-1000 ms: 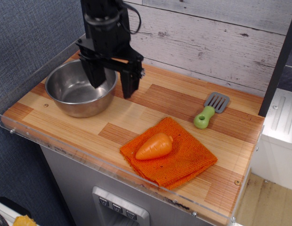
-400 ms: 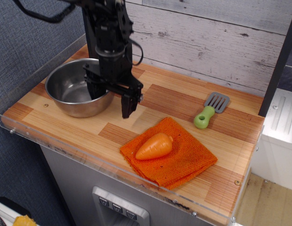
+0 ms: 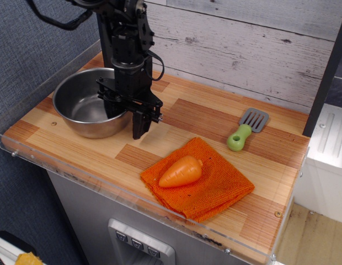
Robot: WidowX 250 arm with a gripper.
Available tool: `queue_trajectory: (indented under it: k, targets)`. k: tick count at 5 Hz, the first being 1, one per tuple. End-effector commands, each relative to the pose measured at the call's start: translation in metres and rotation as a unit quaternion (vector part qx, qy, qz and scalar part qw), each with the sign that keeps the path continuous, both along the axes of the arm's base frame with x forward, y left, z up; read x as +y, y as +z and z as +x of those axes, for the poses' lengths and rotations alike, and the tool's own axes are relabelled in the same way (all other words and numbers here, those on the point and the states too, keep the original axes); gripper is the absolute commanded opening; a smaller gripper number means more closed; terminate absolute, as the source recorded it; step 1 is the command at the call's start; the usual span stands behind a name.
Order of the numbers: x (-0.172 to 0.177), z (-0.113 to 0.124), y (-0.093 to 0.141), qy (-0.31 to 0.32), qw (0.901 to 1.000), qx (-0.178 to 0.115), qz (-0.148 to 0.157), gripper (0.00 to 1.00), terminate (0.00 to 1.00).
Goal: PICK UP THE VESSEL AND PUT ANOTHER SIDE OF THE TABLE
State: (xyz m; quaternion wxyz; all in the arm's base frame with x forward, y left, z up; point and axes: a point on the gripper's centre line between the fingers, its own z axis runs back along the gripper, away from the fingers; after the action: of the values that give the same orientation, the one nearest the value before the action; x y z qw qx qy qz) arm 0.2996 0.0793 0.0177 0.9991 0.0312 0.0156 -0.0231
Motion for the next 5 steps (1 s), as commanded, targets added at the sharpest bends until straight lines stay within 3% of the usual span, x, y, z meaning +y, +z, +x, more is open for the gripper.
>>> queue_trajectory:
  k: [1,3,5]
  targets:
    - [0.012,-0.005,0.029,0.013,0.9994,-0.03,-0.008,0.0,0.0]
    - [0.027,-0.02,0.069,0.028,0.9991,-0.023,-0.022,0.0,0.0]
    - [-0.042,0.027,0.101,-0.075,0.9913,-0.077,-0.077,0.0,0.0]
